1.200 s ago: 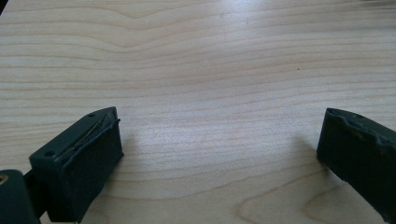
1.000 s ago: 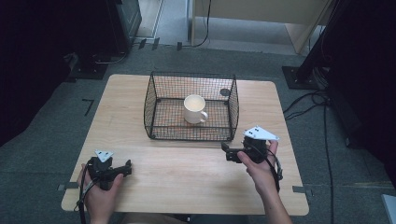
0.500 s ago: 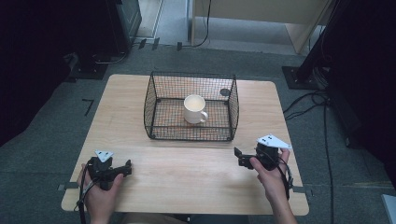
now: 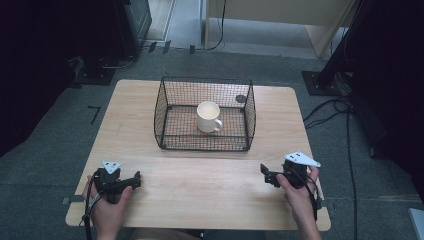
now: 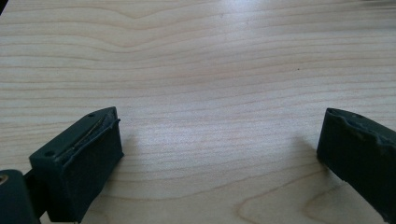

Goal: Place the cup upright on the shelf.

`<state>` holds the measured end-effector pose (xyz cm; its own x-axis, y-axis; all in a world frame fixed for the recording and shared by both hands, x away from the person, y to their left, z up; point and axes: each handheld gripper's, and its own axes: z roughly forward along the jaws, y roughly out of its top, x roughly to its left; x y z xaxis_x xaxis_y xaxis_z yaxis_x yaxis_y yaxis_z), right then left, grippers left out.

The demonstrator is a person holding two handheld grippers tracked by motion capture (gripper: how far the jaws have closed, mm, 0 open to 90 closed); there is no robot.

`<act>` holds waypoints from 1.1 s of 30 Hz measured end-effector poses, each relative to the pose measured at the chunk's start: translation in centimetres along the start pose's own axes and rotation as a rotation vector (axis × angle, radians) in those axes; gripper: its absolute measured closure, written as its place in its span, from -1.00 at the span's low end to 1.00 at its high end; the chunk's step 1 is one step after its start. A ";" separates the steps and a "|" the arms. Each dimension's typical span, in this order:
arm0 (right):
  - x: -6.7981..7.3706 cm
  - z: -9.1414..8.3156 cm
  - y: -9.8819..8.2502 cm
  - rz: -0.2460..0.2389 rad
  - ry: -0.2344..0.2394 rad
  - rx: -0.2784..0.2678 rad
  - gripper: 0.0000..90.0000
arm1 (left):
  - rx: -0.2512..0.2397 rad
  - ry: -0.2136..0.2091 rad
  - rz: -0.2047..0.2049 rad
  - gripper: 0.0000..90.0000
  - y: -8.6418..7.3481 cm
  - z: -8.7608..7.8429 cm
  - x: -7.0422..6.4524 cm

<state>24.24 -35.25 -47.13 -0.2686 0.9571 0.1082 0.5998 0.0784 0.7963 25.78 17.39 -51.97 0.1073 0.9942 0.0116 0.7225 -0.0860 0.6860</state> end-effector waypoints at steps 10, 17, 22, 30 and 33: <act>-1.3 0.1 -1.9 0.025 -0.026 0.029 -1.00 | 0.000 0.000 0.000 -1.00 0.0 0.0 0.0; -2.4 0.1 -3.3 0.043 -0.056 0.054 -1.00 | 0.000 0.000 0.000 -1.00 0.0 0.0 0.0; -3.3 -0.2 -4.3 0.058 -0.071 0.067 -1.00 | 0.000 0.000 0.000 -1.00 0.0 0.0 0.0; -4.6 -0.6 -6.3 0.061 -0.122 0.107 -1.00 | 0.000 0.000 0.000 -1.00 0.0 0.0 0.0; -5.0 -1.0 -6.8 0.059 -0.129 0.105 -1.00 | 0.000 0.000 0.000 -1.00 0.0 0.0 0.0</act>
<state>20.75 -40.81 -52.44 -0.1362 0.9882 0.0703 0.6887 0.0435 0.7238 25.77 17.39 -51.98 0.1072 0.9942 0.0116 0.7224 -0.0859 0.6861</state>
